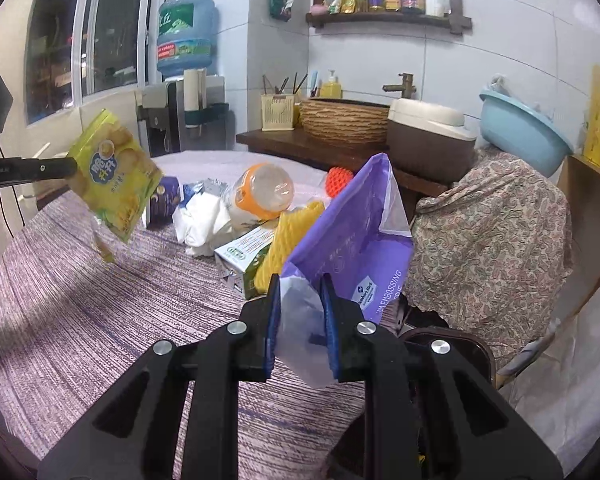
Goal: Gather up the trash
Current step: 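Lift the yellow chips bag with the left tool while the right tool lifts the purple bag, then drop the purple bag into the bin with the right tool while the left tool holds the chips bag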
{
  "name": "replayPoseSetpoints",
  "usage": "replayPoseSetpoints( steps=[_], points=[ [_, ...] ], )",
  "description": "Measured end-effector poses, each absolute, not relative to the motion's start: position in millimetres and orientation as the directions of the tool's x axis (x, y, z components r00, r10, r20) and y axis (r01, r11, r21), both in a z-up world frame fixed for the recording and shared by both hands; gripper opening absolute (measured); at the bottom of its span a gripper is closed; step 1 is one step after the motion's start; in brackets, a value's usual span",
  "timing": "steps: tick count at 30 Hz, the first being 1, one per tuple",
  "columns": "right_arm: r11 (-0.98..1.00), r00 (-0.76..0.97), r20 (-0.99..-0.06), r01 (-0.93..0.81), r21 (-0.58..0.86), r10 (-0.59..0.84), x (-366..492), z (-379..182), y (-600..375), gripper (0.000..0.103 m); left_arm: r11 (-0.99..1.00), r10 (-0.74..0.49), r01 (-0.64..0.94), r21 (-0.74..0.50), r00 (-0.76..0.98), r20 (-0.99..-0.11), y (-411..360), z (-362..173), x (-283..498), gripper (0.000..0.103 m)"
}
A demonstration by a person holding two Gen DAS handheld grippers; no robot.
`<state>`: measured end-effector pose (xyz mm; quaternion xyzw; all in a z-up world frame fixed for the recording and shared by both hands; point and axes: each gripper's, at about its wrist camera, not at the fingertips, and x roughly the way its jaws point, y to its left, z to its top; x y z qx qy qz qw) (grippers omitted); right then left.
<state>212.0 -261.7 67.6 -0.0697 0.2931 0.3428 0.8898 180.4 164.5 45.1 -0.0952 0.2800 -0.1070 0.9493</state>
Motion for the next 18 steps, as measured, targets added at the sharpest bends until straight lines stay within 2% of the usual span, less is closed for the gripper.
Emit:
replayPoseSetpoints(
  steps=[10, 18],
  points=[
    [0.805, 0.645, -0.560, -0.590, 0.068, 0.520, 212, 75, -310, 0.020, 0.928, -0.369, 0.294, -0.228, 0.802, -0.470, 105, 69, 192, 0.002],
    [0.857, 0.654, -0.605, -0.506, 0.096, 0.454, 223, 55, -357, 0.020, 0.881, -0.472, 0.406, -0.241, 0.745, -0.471, 38, 74, 213, 0.002]
  ],
)
